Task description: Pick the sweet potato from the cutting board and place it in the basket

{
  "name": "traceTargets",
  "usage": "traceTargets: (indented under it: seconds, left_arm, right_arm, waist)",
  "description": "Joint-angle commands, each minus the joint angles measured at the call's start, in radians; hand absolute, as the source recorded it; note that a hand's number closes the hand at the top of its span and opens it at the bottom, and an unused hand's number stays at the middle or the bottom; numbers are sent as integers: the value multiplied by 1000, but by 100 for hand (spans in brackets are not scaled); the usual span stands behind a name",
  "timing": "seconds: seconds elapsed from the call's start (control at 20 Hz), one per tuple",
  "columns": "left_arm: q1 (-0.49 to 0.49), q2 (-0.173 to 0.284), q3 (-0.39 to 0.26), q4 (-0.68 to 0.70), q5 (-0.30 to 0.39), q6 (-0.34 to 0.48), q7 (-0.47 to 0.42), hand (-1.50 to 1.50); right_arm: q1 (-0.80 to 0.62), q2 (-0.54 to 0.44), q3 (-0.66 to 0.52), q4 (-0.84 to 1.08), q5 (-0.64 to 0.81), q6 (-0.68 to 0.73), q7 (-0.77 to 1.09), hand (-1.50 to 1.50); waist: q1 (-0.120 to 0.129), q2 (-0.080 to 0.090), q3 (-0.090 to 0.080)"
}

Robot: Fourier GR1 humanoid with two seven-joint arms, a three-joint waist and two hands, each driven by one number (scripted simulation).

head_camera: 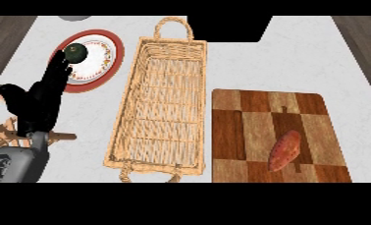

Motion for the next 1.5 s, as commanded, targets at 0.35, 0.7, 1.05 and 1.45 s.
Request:
traceTargets:
  seconds: [0.35, 0.7, 1.05, 1.45]
  left_arm:
    - [-28, -49, 9, 56, -50, -16, -20, 0]
    - [-5, -44, 44, 5, -62, -37, 15, 0]
    - [-2, -56, 83, -19, -76, -79, 52, 0]
    - [11, -124, 77, -31, -134, -74, 40, 0]
  right_arm:
    - [-103, 280, 102, 76, 297, 27, 149, -150]
    - [-181, 439, 112, 186, 487, 63, 130, -150]
    - [-174, 508, 70, 207, 495, 87, 36, -150]
    - [-163, 581, 46, 266, 514, 76, -43, -150]
  waist:
    - [1, -1, 6]
    - [5, -2, 6]
    - [2, -3, 7]
    - [2, -3, 7]
